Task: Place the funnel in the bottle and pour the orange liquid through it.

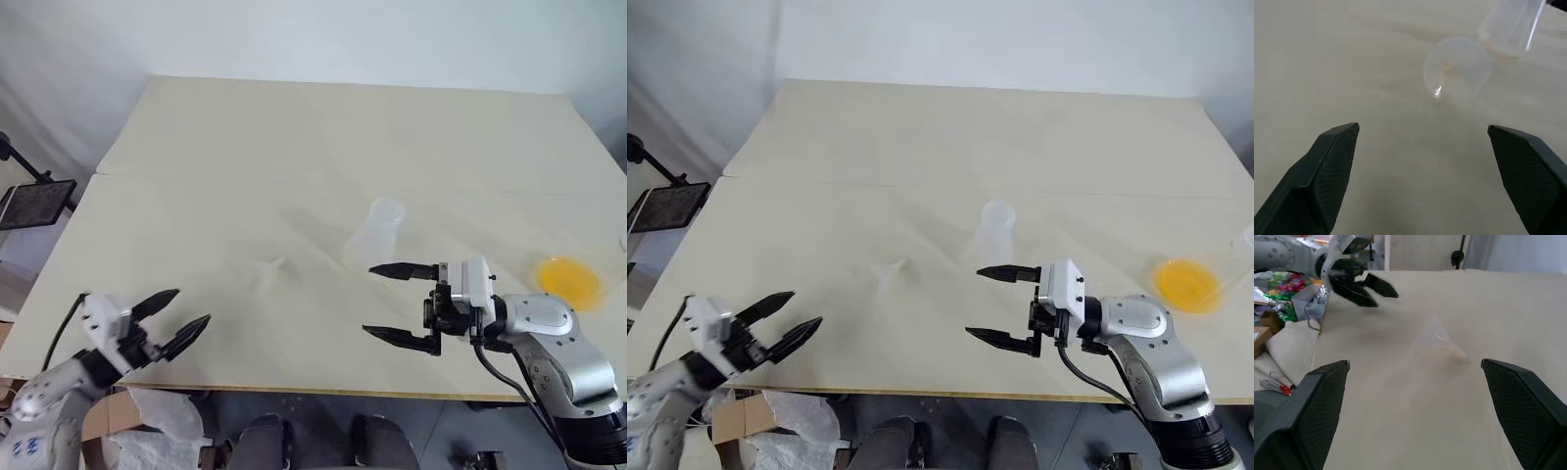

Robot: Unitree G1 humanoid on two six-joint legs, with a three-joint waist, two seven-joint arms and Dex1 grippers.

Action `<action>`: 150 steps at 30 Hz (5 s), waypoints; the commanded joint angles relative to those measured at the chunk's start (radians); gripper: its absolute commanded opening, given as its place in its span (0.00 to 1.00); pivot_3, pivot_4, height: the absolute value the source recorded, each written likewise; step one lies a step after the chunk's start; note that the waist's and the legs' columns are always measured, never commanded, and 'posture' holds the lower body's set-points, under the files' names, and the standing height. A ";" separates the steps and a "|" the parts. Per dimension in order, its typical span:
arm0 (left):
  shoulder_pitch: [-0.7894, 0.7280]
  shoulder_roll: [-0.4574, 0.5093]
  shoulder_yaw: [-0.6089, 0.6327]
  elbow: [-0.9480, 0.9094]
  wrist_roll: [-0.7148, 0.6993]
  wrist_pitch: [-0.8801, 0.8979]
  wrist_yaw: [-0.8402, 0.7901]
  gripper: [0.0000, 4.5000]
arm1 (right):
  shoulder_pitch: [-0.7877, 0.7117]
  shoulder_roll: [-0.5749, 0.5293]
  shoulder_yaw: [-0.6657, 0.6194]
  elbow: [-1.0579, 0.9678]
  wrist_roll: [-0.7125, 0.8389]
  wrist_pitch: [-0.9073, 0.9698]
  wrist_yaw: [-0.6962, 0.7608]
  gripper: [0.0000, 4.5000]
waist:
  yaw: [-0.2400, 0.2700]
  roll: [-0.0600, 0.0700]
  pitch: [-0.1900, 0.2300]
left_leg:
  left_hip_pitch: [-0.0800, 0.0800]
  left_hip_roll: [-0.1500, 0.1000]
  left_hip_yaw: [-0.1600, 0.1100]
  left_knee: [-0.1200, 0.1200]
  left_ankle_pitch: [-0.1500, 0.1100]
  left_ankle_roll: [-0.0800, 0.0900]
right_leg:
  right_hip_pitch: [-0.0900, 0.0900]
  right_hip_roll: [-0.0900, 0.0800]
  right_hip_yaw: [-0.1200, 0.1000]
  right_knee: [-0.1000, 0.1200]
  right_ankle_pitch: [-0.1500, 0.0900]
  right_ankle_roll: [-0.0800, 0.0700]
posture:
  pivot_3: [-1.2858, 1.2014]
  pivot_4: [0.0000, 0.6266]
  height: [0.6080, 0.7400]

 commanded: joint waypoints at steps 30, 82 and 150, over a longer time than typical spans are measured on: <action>-0.341 -0.029 -0.206 0.172 0.024 0.011 -0.036 0.02 | 0.171 0.001 -0.122 -0.155 0.010 -0.013 -0.180 1.00 | -0.001 0.000 0.000 | 0.000 0.002 0.004 -0.001 0.000 0.000 | -0.001 0.004 0.002 -0.001 0.000 0.000 | 0.52 0.24 1.00; -1.564 0.022 -0.726 0.682 0.105 0.796 -0.467 0.02 | 0.493 0.247 -0.327 -0.270 -0.019 -0.168 -0.491 1.00 | -0.001 0.002 0.000 | -0.004 0.002 0.006 0.004 0.001 -0.003 | -0.005 0.014 0.009 0.000 0.000 0.000 | 0.52 0.24 1.00; -0.751 0.017 -0.252 0.433 0.139 -0.086 -0.456 0.99 | 0.526 0.291 -0.626 -0.172 0.027 -0.244 -0.594 1.00 | 0.002 0.002 0.000 | -0.003 0.003 0.004 0.009 -0.001 -0.001 | -0.005 0.012 0.011 0.008 0.000 0.000 | 0.52 0.24 1.00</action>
